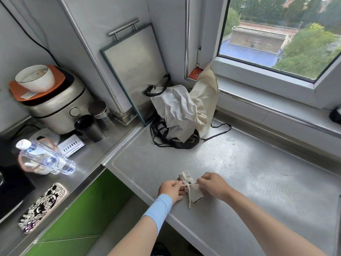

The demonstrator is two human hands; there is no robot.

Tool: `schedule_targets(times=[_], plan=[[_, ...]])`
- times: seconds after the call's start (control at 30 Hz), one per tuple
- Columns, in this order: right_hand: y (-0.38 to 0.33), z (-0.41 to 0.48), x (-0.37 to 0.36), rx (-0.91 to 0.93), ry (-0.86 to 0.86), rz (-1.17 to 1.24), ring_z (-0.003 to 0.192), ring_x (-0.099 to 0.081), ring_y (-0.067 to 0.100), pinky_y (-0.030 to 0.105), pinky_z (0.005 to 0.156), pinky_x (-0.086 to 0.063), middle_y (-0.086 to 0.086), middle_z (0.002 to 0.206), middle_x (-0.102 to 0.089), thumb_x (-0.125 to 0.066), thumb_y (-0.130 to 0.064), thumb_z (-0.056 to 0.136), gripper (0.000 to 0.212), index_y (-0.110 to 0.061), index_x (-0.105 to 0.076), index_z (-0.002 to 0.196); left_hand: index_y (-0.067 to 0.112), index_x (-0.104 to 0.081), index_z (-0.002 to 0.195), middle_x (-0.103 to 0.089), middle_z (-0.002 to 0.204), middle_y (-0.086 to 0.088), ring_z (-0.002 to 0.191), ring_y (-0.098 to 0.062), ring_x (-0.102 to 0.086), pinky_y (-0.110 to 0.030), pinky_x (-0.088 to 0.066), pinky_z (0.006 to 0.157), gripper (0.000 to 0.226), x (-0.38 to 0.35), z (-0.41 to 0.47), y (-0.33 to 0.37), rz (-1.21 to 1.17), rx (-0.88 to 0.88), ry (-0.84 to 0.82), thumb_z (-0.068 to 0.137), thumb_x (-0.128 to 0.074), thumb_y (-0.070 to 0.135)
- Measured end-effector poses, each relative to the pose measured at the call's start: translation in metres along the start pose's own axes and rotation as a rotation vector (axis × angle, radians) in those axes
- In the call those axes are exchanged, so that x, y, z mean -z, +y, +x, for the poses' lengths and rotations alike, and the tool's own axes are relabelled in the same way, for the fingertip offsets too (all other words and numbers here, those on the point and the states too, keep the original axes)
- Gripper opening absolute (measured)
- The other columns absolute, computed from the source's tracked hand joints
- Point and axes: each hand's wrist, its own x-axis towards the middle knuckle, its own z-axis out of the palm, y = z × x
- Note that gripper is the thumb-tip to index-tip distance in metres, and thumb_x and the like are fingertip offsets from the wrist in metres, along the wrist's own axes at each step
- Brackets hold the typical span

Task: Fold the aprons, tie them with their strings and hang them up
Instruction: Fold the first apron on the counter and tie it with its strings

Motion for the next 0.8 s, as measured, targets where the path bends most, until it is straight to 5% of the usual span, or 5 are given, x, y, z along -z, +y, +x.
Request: schedule_targets(times=[0.23,0.47,0.8], plan=[[-0.006,-0.005,-0.004,0.116,-0.04,0.441,0.051,-0.041,0.02,0.029,0.053,-0.034,0.011,0.058,-0.047,-0.068,-0.008,0.084,0.036,-0.008,-0.043,0.058,0.002,-0.062,0.095,-0.07,0.085,-0.01,0.064,-0.019,-0.071,-0.03,-0.059,0.06,0.022,-0.01,-0.005,0.011,-0.024,0.024,-0.059,0.102,-0.044,0.013],[0.009,0.005,0.002,-0.041,0.032,0.101,0.049,-0.04,0.017,0.028,0.051,-0.038,-0.001,0.053,-0.042,-0.062,-0.019,0.088,0.04,-0.021,-0.037,0.057,-0.004,-0.062,0.106,-0.071,0.092,-0.015,0.07,-0.021,-0.072,-0.03,-0.059,0.062,0.024,-0.004,-0.001,0.011,-0.063,0.067,-0.045,0.102,-0.043,0.012],[0.013,0.008,-0.001,-0.127,0.048,0.026,0.045,-0.055,0.017,0.023,0.039,-0.04,0.01,0.073,-0.069,-0.055,-0.011,0.091,0.034,-0.015,-0.042,0.06,-0.008,-0.05,0.113,-0.066,0.084,-0.017,0.071,-0.026,-0.068,-0.034,-0.057,0.068,0.023,-0.009,0.0,0.016,-0.151,0.138,-0.054,0.104,-0.036,0.008]])
